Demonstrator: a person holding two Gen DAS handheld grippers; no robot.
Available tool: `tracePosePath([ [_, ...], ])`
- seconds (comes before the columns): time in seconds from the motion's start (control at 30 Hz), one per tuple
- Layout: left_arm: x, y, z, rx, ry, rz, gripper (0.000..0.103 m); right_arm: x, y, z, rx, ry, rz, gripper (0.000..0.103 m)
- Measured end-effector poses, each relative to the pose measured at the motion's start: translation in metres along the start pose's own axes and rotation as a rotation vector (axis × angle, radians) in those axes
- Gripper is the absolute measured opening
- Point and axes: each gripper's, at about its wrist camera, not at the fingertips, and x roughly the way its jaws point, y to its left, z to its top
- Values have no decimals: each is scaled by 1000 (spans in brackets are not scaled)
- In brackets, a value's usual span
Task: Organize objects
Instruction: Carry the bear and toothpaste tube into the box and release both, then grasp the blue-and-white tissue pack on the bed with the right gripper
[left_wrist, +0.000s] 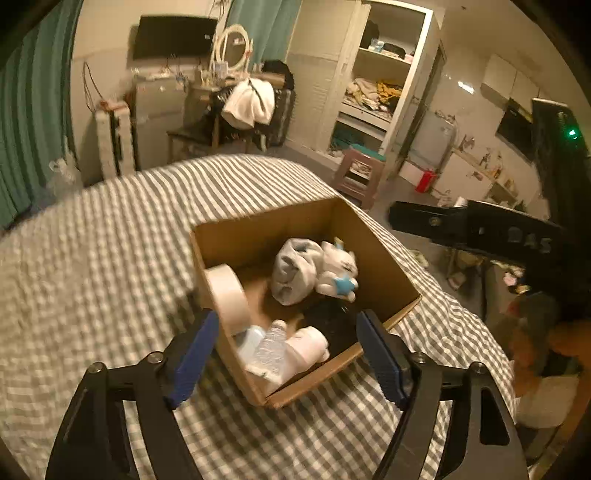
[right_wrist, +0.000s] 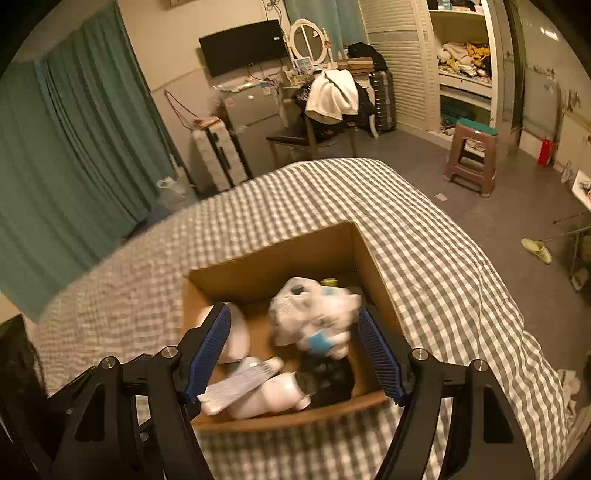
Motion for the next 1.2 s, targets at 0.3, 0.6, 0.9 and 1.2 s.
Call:
tracePosePath([
  [0.3, -109, -3, -8, 50, -106, 118, 97, -110, 14, -10, -45, -81, -8, 80],
  [0.6, -178, -9, -48, 10, -87, 192, 101, -205, 21, -62, -124, -138, -60, 83],
  [0.9, -184, 4, -107, -35, -60, 264, 101, -244, 42, -117, -269, -150, -91, 91],
  [1.2, -148, 16, -184, -118, -47, 347, 101, -118, 42, -229, -294, 134, -73, 91],
])
